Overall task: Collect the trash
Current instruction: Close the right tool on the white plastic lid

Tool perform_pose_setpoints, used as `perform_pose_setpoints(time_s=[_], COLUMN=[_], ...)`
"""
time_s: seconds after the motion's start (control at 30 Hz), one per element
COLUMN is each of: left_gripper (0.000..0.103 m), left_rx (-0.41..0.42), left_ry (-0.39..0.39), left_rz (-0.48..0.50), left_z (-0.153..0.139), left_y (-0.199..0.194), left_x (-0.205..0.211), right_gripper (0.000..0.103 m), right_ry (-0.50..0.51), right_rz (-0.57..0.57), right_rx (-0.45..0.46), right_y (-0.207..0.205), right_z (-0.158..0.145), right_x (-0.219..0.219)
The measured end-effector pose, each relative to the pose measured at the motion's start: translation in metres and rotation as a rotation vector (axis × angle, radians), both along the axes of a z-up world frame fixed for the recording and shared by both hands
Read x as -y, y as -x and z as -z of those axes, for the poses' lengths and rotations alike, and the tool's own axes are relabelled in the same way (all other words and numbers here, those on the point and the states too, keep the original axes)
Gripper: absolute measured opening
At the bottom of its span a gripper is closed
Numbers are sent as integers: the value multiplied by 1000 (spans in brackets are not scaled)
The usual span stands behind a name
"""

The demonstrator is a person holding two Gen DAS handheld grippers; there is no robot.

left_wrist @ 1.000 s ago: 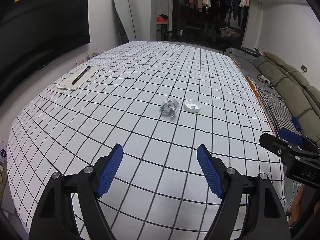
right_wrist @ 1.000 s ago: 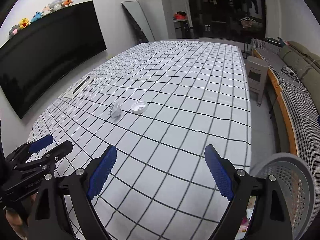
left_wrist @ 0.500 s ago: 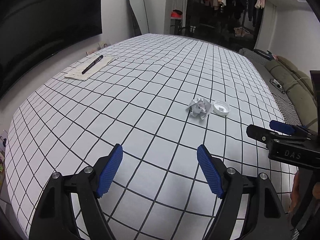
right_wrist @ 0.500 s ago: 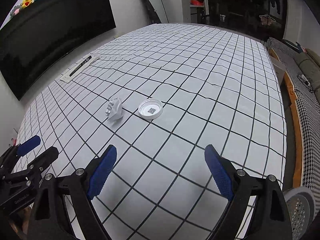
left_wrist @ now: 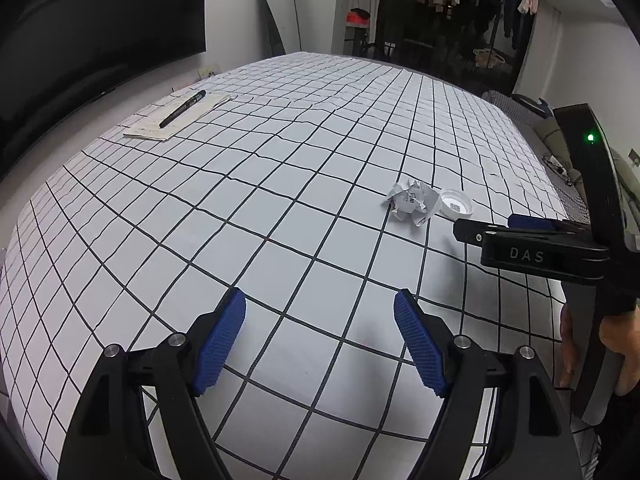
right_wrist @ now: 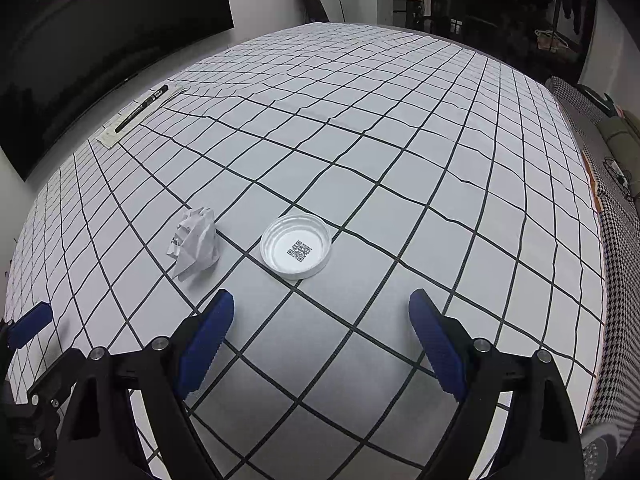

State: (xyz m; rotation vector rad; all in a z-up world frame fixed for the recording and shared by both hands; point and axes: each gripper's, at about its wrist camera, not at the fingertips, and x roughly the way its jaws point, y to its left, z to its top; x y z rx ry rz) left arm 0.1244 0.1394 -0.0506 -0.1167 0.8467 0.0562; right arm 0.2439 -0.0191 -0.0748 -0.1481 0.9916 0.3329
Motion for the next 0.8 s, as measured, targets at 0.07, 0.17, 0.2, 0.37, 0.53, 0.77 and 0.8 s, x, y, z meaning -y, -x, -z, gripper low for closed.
perform_pose_setpoints(time_s=[0.07,0.17,0.2,0.37,0.53,0.77,0.8], left_gripper=[75,75,75,75,75,75,75], left_rx=[-5,-11,-12,-17,-30,-43,-44], left_ry=[0,5,6,6,-1,-13,-15], left_rz=[1,3,4,6,9,24,27], left_z=[2,3,4,5,6,3,2], left_y=[-1,-2,-2,-2,-4,-6,-7], left_x=[0,0,0,1,3,11,12], right_gripper=[85,85,85,85,64,39,39], right_ry=[12,18,15,26,38,-14,-23], right_rz=[-7,-9,-10,-11,-17,-7,-3], right_rx=[2,3,-1,15,39,28,29], right_y=[-4,-11,-13,-19,-20,-15,-12], right_z=[1,2,3,5,2,-6,-7], right_x=[-6,-11,-12,-17,-20,-10,-5])
